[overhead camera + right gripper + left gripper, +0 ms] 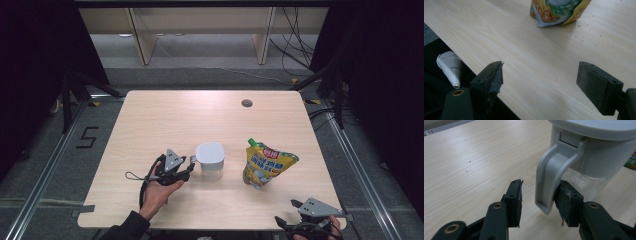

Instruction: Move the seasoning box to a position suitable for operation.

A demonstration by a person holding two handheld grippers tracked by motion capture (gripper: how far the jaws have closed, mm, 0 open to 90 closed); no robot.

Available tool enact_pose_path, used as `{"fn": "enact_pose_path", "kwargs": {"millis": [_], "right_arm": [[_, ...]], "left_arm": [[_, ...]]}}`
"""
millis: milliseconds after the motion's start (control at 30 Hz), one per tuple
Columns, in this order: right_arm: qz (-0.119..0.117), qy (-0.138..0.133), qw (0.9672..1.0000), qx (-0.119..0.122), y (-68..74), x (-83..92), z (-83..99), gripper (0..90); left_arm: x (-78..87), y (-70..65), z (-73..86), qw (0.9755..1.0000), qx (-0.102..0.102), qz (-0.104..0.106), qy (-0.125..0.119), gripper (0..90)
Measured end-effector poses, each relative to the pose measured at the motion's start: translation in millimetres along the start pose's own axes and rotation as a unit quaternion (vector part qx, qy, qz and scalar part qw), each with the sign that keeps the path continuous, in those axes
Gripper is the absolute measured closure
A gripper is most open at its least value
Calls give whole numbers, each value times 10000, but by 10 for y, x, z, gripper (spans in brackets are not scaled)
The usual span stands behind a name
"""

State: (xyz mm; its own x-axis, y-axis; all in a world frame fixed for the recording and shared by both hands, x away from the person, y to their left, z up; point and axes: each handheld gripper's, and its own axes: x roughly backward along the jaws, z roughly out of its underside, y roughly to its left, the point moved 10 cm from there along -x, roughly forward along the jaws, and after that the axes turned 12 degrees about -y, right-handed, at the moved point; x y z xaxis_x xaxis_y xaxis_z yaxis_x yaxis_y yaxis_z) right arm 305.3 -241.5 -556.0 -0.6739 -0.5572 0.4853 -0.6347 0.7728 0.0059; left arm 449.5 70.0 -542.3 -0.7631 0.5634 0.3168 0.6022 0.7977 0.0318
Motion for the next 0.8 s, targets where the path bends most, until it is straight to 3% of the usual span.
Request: {"fn": "enact_pose_path", "kwargs": {"millis": [33,100,133,167,267,300,467,800], "right_arm": [[-2,7,10000,-2,0,-1,1,220],[-47,58,10000,-54,18,-2,14,221],[-1,27,10000,9,1,-2,9,221],[-1,27,10000,9,1,-2,9,221],[-14,33,10000,27,-1,-7,8,221],[-17,40,10000,17,3,-6,11,223],[-31,52,10000,33,11,-13,12,223],[-17,92,10000,-13,11,-1,24,225]], "left_arm": [[-3,4,5,9999,-96,47,74,602],[-36,-34,-17,10000,-54,60,-23,651],[-37,-31,-19,9998,-204,44,30,674],[-37,-31,-19,9998,-204,44,30,693],[-84,-57,-40,9999,-132,0,-36,707],[-108,-40,-53,9998,-187,-8,-86,711],[-185,16,-66,9997,-79,-37,-235,720],[-125,-22,-46,9997,37,55,-250,723]]}}
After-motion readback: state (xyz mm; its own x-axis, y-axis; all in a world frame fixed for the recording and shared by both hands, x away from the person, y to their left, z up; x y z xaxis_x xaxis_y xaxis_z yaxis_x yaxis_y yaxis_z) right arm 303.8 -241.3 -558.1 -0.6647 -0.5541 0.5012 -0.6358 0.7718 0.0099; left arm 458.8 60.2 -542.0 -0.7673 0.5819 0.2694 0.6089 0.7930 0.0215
